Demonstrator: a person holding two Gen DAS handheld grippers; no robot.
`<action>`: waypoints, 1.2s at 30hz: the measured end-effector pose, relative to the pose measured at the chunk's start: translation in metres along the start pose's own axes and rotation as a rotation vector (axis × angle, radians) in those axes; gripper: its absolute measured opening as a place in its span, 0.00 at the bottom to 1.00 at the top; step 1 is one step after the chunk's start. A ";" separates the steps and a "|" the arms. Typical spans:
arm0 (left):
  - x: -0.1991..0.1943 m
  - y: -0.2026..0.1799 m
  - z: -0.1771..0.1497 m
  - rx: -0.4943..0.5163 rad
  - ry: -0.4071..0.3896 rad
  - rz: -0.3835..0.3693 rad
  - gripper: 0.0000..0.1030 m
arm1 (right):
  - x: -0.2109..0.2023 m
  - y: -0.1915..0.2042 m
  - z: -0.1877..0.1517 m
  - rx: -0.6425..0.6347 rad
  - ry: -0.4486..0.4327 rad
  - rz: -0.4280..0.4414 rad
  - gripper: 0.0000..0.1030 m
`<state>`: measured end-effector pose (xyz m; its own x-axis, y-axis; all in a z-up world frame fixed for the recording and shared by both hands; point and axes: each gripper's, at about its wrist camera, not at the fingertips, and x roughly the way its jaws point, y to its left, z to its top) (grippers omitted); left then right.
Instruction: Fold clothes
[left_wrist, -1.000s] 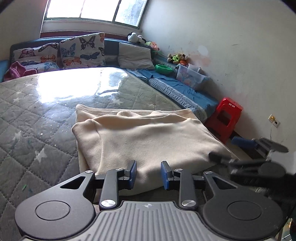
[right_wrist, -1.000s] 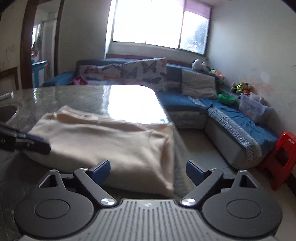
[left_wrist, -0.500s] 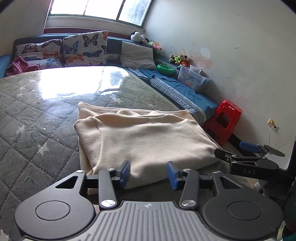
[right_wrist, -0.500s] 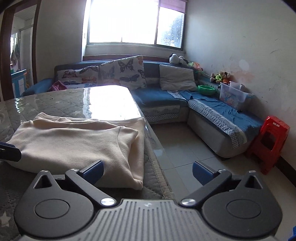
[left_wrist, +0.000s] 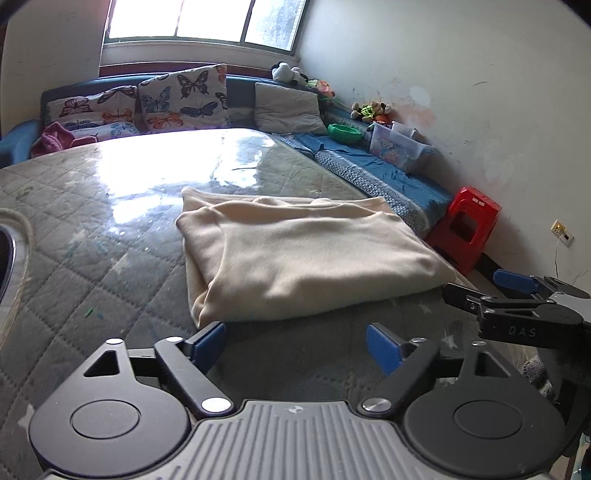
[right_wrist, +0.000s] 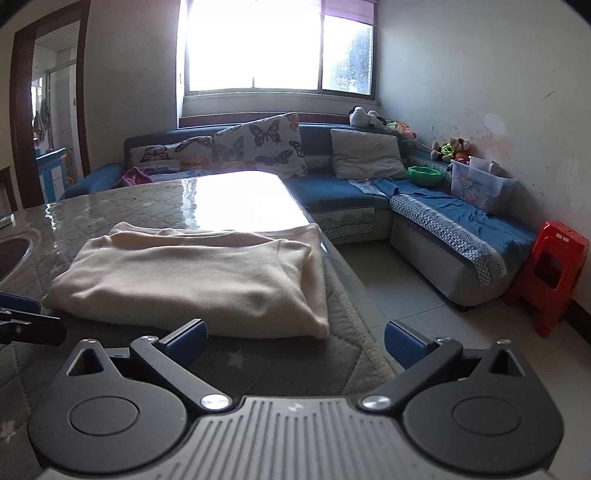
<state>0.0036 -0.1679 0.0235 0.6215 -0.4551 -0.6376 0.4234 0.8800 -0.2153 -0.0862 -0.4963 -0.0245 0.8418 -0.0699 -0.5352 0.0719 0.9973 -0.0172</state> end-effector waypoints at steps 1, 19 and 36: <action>-0.001 -0.001 -0.001 0.003 -0.001 0.011 0.90 | -0.002 0.001 -0.001 0.002 0.001 0.006 1.00; -0.024 0.007 -0.023 -0.030 0.003 0.114 1.00 | -0.034 0.023 -0.018 0.089 -0.014 0.074 1.00; -0.038 0.004 -0.034 -0.024 0.013 0.145 1.00 | -0.042 0.048 -0.026 0.053 0.018 0.085 1.00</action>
